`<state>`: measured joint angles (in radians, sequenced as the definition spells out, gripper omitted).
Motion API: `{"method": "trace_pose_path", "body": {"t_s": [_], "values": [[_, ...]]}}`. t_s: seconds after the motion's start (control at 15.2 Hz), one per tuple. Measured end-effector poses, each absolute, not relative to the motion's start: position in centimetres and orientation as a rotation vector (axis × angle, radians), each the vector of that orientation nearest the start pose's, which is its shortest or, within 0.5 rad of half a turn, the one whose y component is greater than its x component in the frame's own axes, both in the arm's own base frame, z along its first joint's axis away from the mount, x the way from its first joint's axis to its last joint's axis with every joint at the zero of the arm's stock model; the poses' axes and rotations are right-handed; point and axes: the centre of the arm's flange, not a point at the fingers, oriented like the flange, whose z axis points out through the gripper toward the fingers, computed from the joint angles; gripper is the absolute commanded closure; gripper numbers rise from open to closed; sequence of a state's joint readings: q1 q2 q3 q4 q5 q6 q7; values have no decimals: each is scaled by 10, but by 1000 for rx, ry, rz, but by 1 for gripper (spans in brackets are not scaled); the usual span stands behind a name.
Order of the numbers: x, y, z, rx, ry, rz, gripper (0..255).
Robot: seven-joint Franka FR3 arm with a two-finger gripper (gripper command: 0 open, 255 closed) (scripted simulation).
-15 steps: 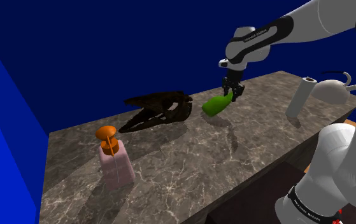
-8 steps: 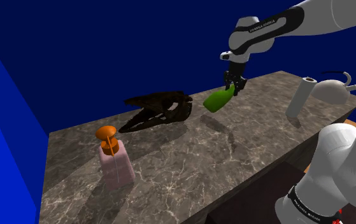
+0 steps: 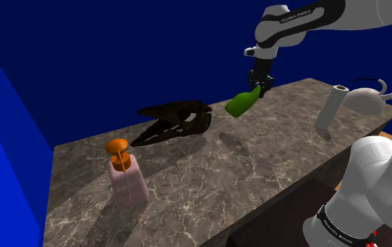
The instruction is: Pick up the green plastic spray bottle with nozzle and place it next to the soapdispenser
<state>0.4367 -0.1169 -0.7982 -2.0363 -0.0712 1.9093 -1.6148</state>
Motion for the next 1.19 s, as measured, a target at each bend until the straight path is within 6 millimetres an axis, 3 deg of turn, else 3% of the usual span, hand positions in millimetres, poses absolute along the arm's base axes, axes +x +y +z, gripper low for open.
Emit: {"method": "trace_pose_path", "body": {"t_s": [1.19], "values": [[487, -201, 572, -2479, -1853, 16, 255]]}}
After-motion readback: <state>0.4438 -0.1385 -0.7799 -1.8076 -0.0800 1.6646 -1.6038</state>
